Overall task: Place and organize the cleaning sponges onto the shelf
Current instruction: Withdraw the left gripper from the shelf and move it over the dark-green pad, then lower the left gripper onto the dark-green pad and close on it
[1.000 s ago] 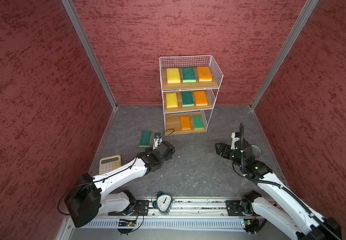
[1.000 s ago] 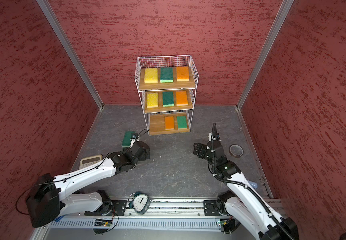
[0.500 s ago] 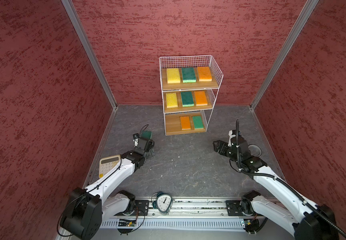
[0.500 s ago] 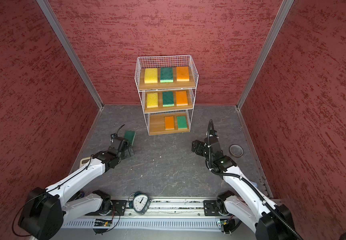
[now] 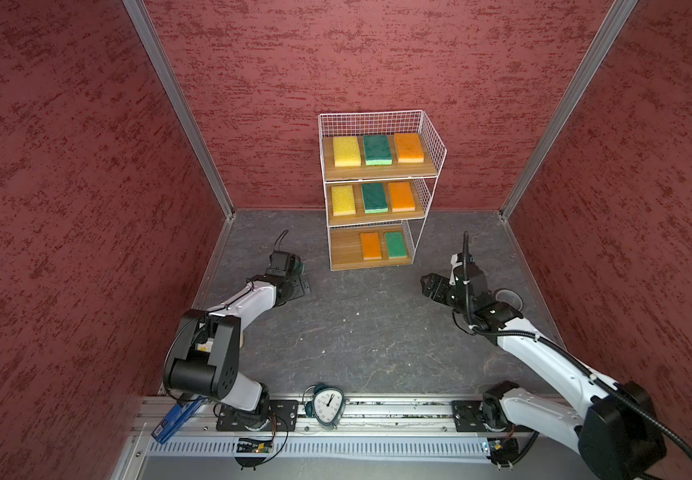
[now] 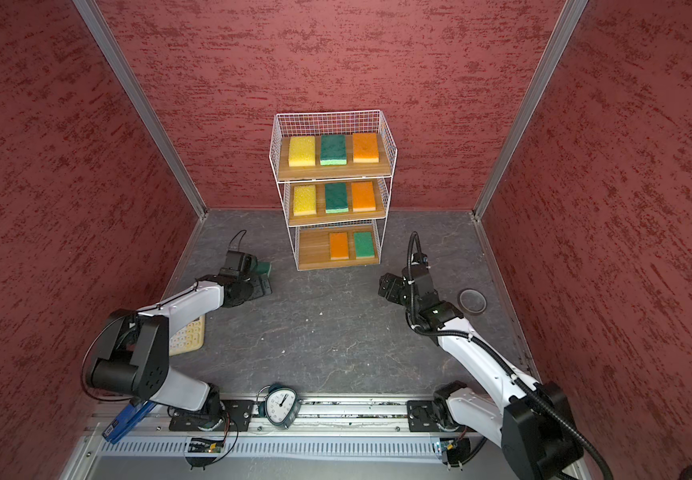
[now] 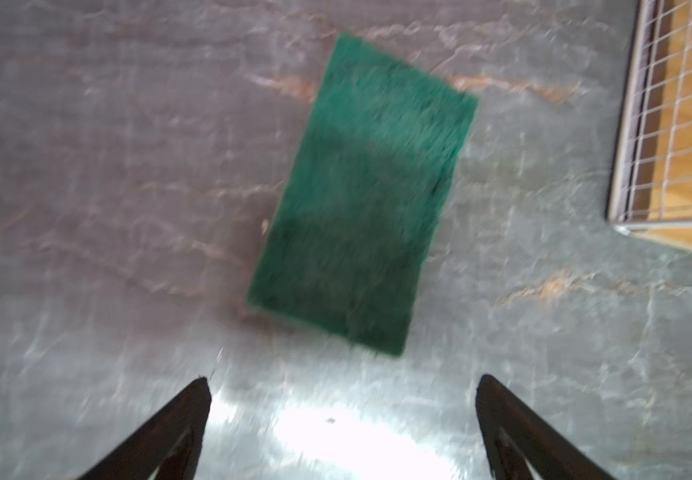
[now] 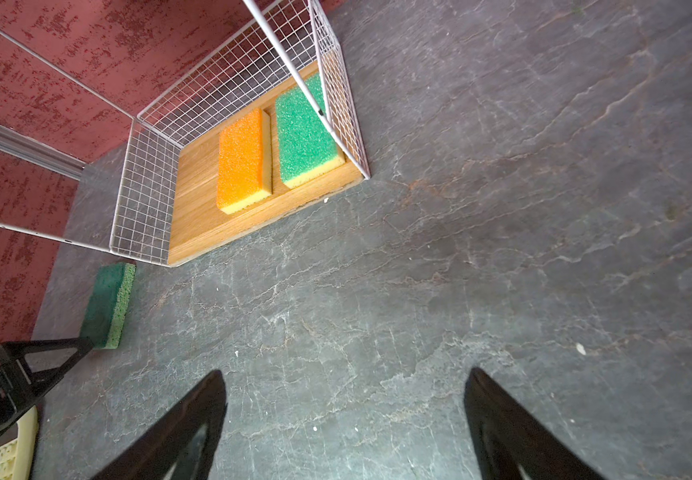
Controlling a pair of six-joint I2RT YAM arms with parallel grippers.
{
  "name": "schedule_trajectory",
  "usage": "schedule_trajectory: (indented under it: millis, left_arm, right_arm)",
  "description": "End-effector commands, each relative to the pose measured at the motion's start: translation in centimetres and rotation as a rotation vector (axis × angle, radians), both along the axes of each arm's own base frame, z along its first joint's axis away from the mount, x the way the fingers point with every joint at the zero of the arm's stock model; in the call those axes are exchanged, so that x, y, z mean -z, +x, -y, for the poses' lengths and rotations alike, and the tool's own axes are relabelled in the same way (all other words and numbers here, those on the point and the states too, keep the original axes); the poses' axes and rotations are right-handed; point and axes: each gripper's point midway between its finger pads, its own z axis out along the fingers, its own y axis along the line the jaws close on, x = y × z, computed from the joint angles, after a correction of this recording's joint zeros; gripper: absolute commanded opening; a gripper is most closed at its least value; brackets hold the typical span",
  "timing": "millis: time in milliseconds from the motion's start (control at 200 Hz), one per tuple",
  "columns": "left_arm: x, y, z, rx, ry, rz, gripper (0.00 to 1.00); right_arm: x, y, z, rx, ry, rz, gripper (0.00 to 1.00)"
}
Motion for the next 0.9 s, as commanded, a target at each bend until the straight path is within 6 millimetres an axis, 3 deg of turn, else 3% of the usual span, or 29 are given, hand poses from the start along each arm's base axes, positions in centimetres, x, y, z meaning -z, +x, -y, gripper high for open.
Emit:
schedule_trajectory:
  millis: [0,276,476,701,897]
  left_arm:
    - [-0.5,1.9,0.5,0.032,-0.036,0.024,1.00]
    - [1.0,3.8,0.2,0.023,-0.073,-0.045,1.00]
    - [0.9,3.6,0.2,0.039,-0.066,-0.057,1.00]
    - [1.6,2.3,2.6,0.097,-0.092,-0.105,0.96]
    - [0.9,1.2,5.4,0.119,-0.106,-0.116,0.96]
  right_arm:
    - [-2.1,1.3,0.1,0.012,0.004,0.063,0.91]
    - [-1.9,1.7,0.1,0.013,-0.011,0.061,0.92]
    - [-1.9,1.9,0.1,0.011,-0.024,0.065,0.92]
    - [-1.8,2.1,-0.1,0.007,-0.016,0.066,0.92]
    - [-2.0,1.7,0.0,0.002,-0.014,0.072,0.92]
